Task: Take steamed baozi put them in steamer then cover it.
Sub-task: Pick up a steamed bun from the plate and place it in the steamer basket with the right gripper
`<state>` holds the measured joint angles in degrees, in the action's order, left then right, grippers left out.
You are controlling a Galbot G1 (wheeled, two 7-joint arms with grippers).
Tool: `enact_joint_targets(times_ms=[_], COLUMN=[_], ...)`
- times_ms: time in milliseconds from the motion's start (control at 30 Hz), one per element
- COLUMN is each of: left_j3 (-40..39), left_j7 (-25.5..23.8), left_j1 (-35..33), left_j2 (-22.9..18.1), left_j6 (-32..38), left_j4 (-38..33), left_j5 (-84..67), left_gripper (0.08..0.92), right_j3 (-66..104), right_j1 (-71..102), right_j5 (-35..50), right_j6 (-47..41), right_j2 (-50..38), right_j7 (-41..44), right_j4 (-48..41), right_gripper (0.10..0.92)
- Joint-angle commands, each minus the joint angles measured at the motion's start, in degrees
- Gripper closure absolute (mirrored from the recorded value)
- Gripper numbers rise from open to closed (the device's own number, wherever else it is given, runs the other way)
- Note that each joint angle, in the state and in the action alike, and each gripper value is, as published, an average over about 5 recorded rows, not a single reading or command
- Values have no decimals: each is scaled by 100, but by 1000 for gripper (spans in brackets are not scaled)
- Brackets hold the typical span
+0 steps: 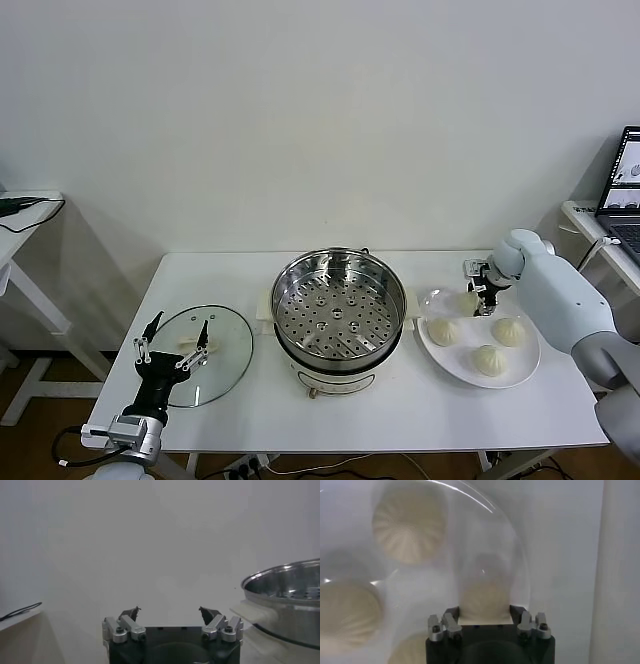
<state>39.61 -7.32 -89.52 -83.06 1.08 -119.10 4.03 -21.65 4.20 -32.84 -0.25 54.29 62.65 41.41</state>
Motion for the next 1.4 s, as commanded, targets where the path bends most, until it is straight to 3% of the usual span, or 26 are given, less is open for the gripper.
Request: enact_joint_targets(times_ms=[33, 233, 400, 733, 933, 1400], left_j3=[14, 34, 64, 169, 235, 610], left_j7=[9, 22, 23, 7, -3, -109], left_j1=[-23, -47, -67, -102, -102, -125], left_j2=[9, 21, 59, 134, 168, 312], left_j6=[-4, -24, -55, -75, -79, -71], left_j4=[-61, -153, -216, -258, -245, -123], left_j5=[2, 0, -10, -67, -91, -213], left_gripper=[177, 177, 177, 177, 177, 177], right_j3=[-738, -2212, -3329, -4741, -5215, -4708], right_j1=[-406, -1927, -3256, -4966, -5063, -3672], right_j5=[899, 2328, 2962, 3448, 3419, 2122], right_j6=[-18, 379, 1084, 2218, 3101, 3992], right_j2=[-725, -1534, -1758, -1012, -50, 1422], right_j7=[76, 320, 711, 888, 804, 417], right_j4=[1100, 2451, 3498, 4457, 4250, 2792], right_gripper=[338, 339, 371, 381, 382, 381])
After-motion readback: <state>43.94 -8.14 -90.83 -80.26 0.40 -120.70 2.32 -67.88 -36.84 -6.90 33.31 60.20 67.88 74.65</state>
